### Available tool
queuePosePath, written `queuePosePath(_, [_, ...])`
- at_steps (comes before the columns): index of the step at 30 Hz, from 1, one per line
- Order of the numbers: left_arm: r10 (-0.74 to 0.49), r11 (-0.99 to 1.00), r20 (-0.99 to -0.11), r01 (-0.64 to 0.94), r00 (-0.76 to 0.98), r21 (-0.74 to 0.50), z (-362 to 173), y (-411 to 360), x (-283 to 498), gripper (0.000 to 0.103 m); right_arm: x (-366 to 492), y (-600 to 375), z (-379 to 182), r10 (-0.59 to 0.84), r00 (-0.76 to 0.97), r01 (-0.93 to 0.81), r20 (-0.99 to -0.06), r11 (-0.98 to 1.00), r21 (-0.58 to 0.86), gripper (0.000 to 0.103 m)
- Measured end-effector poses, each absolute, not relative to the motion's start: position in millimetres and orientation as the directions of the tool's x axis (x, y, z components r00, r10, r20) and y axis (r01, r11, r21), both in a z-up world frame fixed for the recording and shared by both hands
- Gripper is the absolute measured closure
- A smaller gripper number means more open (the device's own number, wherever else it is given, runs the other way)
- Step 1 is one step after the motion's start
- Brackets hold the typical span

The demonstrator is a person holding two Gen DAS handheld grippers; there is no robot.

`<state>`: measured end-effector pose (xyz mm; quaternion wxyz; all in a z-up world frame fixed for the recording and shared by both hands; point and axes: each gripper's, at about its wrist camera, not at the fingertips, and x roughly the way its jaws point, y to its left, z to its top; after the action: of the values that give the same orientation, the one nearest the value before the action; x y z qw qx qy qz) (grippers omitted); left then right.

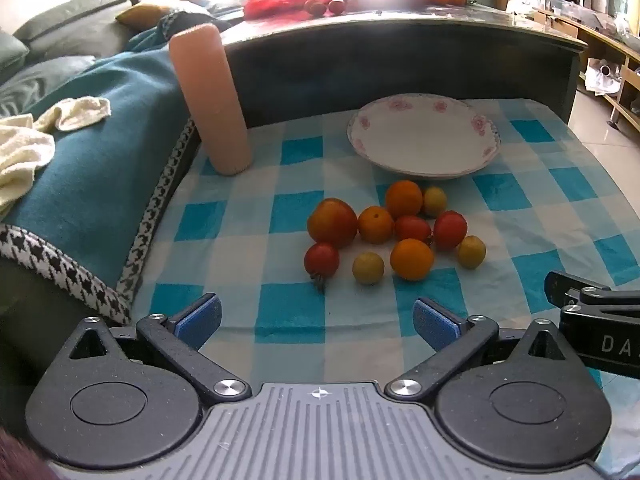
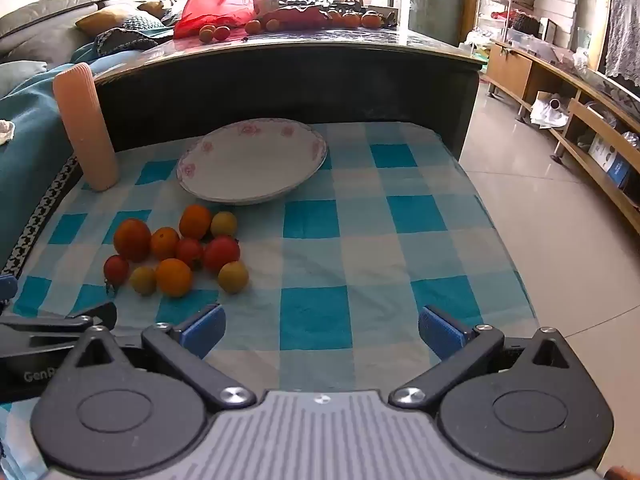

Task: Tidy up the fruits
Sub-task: 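Move both grippers toward the pile of fruit beside the plate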

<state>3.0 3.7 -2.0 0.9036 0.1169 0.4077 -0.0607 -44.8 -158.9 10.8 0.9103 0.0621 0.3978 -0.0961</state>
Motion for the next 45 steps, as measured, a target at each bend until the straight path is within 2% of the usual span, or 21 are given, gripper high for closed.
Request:
queuePosePath(5, [-0.032, 0.967, -0.765, 0.212, 0.643, 0.138, -3.9, 7.8, 8.4, 0.001, -42.8, -157.4, 9.1, -0.123, 0.663, 0.225, -0.738, 0.974, 0.040, 0.000])
queuePosePath(6, [0.003, 0.968, -0.754, 0.188, 0.656, 0.168, -6.6, 3.3, 3.0, 0.001, -42.5, -157.5, 8.7, -0.123, 0.663, 0.225, -0.739, 0.974, 0.040, 0.000])
queuePosePath(45, [0.005, 0.963, -0.769, 0.204, 0.639, 0.175, -2.8, 5.7, -3.7, 0.007, -39.4, -152.1, 6.0, -0.073, 0.639, 0.165, -0.766, 0.985, 0.044, 0.000])
